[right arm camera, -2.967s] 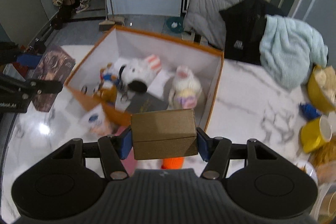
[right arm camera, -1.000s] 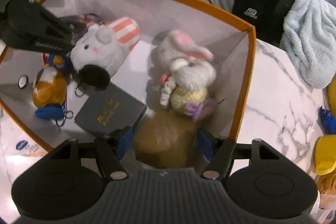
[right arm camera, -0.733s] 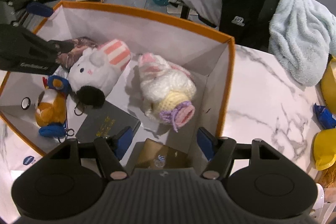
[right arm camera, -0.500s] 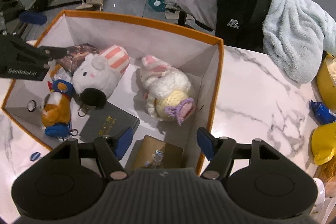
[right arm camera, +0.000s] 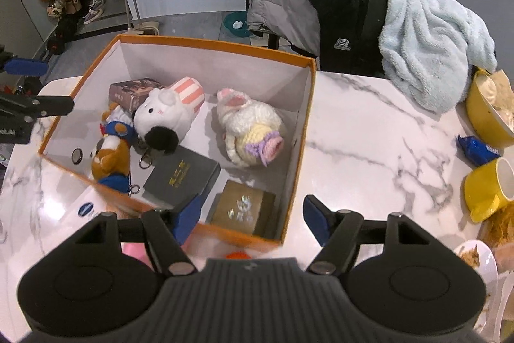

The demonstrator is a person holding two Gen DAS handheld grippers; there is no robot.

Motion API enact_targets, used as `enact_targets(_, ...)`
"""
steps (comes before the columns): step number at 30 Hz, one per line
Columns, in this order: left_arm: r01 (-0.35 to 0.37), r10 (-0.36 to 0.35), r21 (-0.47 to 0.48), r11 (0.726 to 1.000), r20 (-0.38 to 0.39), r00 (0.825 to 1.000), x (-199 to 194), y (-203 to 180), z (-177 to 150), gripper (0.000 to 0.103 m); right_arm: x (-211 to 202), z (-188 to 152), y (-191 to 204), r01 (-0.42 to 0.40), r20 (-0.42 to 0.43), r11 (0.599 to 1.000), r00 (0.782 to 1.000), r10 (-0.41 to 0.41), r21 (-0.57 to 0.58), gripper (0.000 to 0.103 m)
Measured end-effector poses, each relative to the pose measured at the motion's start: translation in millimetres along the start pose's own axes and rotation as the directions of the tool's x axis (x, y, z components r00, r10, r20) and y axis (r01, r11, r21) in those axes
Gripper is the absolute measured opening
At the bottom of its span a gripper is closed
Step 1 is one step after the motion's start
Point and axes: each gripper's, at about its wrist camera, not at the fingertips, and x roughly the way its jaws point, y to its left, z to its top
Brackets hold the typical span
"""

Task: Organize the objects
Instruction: 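Withdraw both tools from the orange box toward the remaining table items, then grasp the white lotion tube with left tool while right tool grasps the yellow tape measure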

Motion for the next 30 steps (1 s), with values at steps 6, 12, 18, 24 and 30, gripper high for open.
enact_targets(6, 0.013, -0.012, -0.055, 0.998, 0.011, 1.000, -25, -1, -15, 0.089, -19, -24, 1, -0.016, 0.015, 1.000, 1.000, 0.016, 0.020, 0.073)
enact_targets(12, 0.046, -0.046, -0.118, 0.992, 0.003, 0.999, -41, -10, -42, 0.089, -31, -54, 0, -0.034, 0.030, 0.999, 0.999, 0.032, 0.042, 0.076)
enact_targets(18, 0.082, -0.092, -0.193, 0.978, -0.042, 0.995, -39, -26, -78, 0.089, -28, -90, -7, -0.039, -0.003, 0.996, 0.999, 0.039, 0.081, 0.076)
enact_targets(24, 0.111, -0.138, -0.232, 0.966, -0.106, 0.985, -27, -46, -110, 0.089, -20, -123, -10, -0.021, -0.016, 0.981, 1.000, 0.024, 0.192, 0.076)
enact_targets(30, 0.117, -0.146, -0.245, 0.962, -0.105, 0.984, -12, -62, -135, 0.088, -6, -146, -5, -0.027, -0.067, 0.976, 0.997, 0.042, 0.217, 0.076)
